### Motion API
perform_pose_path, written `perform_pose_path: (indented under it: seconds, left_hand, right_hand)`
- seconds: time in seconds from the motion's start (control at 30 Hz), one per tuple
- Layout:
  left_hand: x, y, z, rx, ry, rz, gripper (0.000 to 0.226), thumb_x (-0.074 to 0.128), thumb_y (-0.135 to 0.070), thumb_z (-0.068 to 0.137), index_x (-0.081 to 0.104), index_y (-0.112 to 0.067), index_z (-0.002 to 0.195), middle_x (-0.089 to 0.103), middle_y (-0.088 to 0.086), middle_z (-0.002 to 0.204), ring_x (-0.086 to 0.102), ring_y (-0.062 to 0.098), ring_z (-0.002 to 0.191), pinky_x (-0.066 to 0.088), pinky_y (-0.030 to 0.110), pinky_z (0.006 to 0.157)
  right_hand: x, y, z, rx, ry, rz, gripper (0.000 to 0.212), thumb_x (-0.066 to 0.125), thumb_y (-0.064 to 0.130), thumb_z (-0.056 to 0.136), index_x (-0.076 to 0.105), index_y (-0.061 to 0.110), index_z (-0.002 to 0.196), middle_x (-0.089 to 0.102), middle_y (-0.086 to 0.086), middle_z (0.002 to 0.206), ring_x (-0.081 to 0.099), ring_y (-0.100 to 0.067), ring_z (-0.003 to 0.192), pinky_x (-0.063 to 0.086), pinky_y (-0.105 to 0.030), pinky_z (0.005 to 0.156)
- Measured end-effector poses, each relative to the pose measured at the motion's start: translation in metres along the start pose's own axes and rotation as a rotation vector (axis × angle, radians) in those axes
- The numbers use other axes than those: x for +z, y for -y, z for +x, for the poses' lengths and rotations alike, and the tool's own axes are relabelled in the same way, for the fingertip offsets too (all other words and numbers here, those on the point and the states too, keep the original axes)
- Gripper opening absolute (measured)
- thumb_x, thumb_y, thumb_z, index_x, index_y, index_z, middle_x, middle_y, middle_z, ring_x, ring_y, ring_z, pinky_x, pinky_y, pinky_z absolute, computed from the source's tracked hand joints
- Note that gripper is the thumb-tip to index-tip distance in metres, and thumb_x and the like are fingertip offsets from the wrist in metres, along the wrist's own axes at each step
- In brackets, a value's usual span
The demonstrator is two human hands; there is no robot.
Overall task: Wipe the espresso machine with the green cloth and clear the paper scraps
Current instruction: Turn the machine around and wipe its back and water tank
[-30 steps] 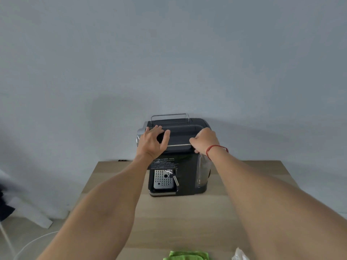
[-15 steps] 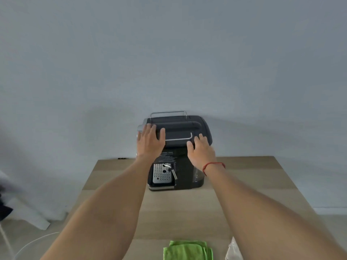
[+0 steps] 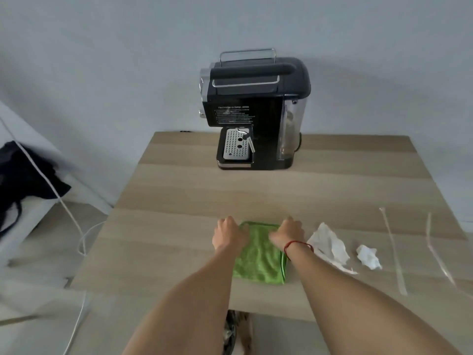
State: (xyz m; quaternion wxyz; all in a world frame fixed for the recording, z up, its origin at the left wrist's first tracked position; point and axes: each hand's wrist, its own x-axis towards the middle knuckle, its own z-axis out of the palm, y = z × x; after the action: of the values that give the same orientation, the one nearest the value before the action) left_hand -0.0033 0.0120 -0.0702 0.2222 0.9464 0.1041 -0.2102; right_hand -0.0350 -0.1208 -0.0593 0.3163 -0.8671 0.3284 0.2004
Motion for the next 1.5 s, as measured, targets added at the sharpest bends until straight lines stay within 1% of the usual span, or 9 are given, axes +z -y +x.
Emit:
perform_pose_path:
  seconds: [0.23,0.43,0.6,0.73,0.87,1.07,1.23,1.4,1.5]
  left_hand:
    - [0.032,0.025,-0.007,-0.128,0.126,-0.165,0.045,0.065,-0.036,0.086,0.055,-0.003,0.116,0.064,0.013,0.116,0.063,0.032,0.107,0.054,0.037,0.087]
    - [0.013,0.001,-0.013,-0.068,0.181,-0.318,0.035,0.048,-0.024,0.091,0.065,0.001,0.109,0.065,0.018,0.108,0.062,0.033,0.099,0.046,0.031,0.074]
    - [-0.053,-0.069,-0.001,0.115,0.039,-0.488,0.030,0.047,-0.024,0.092,0.063,-0.003,0.105,0.062,0.015,0.101,0.059,0.028,0.089,0.044,0.029,0.070]
    - [-0.103,-0.130,0.010,0.309,-0.049,-0.519,0.015,0.047,-0.018,0.093,0.055,-0.007,0.088,0.053,0.004,0.079,0.047,0.014,0.062,0.034,0.025,0.051]
    - [-0.129,-0.181,0.016,0.441,-0.135,-0.522,0.024,0.052,-0.021,0.091,0.044,-0.012,0.070,0.042,-0.001,0.065,0.039,0.017,0.059,0.031,0.028,0.051]
    - [-0.154,-0.251,0.019,0.621,-0.163,-0.550,0.032,0.051,-0.025,0.093,0.066,0.000,0.079,0.045,-0.004,0.053,0.038,0.013,0.049,0.040,0.027,0.058]
    - [-0.175,-0.294,0.037,0.681,-0.243,-0.480,0.042,0.049,-0.025,0.097,0.056,-0.006,0.060,0.048,0.001,0.050,0.045,0.015,0.048,0.043,0.029,0.058]
    - [-0.187,-0.320,0.070,0.685,-0.339,-0.322,0.026,0.050,-0.026,0.097,0.067,-0.007,0.099,0.067,0.004,0.088,0.062,0.019,0.082,0.049,0.028,0.075]
    - [-0.182,-0.327,0.088,0.645,-0.307,-0.196,0.033,0.049,-0.021,0.098,0.061,-0.004,0.123,0.065,0.008,0.111,0.060,0.022,0.105,0.041,0.024,0.085]
  right_hand:
    - [0.024,-0.026,-0.006,0.112,0.045,0.067,0.063,0.078,0.037,0.076,0.052,0.005,0.124,0.061,-0.013,0.125,0.059,-0.032,0.118,0.049,-0.036,0.092]
    - [0.001,-0.004,-0.015,0.021,0.224,0.291,0.039,0.053,0.033,0.088,0.063,0.004,0.113,0.065,-0.014,0.115,0.062,-0.029,0.103,0.044,-0.028,0.082]
    - [-0.076,0.052,-0.005,-0.031,0.029,0.717,0.026,0.052,0.018,0.087,0.060,0.004,0.108,0.064,-0.014,0.108,0.060,-0.029,0.096,0.047,-0.033,0.087]
    - [-0.144,0.083,0.002,-0.104,0.014,0.839,0.015,0.065,0.024,0.084,0.058,0.011,0.089,0.063,-0.009,0.101,0.062,-0.027,0.094,0.051,-0.035,0.092]
    - [-0.202,0.095,0.006,-0.166,-0.107,0.871,0.028,0.069,0.021,0.083,0.065,0.007,0.107,0.067,-0.011,0.106,0.063,-0.026,0.092,0.051,-0.035,0.089]
    - [-0.266,0.090,0.023,-0.184,-0.293,0.985,0.024,0.057,0.012,0.087,0.066,0.001,0.106,0.064,-0.015,0.095,0.064,-0.033,0.093,0.046,-0.031,0.076]
    - [-0.294,0.085,0.058,-0.138,-0.365,1.169,0.022,0.055,0.029,0.085,0.062,0.012,0.097,0.066,-0.010,0.101,0.064,-0.029,0.095,0.052,-0.042,0.093]
    - [-0.292,0.085,0.104,-0.089,-0.240,1.273,0.057,0.042,0.050,0.079,0.060,0.011,0.116,0.066,-0.012,0.115,0.063,-0.034,0.105,0.047,-0.050,0.100]
    - [-0.279,0.092,0.112,-0.031,-0.080,1.312,0.063,0.034,0.054,0.093,0.048,0.009,0.135,0.057,-0.013,0.129,0.055,-0.034,0.119,0.041,-0.048,0.106]
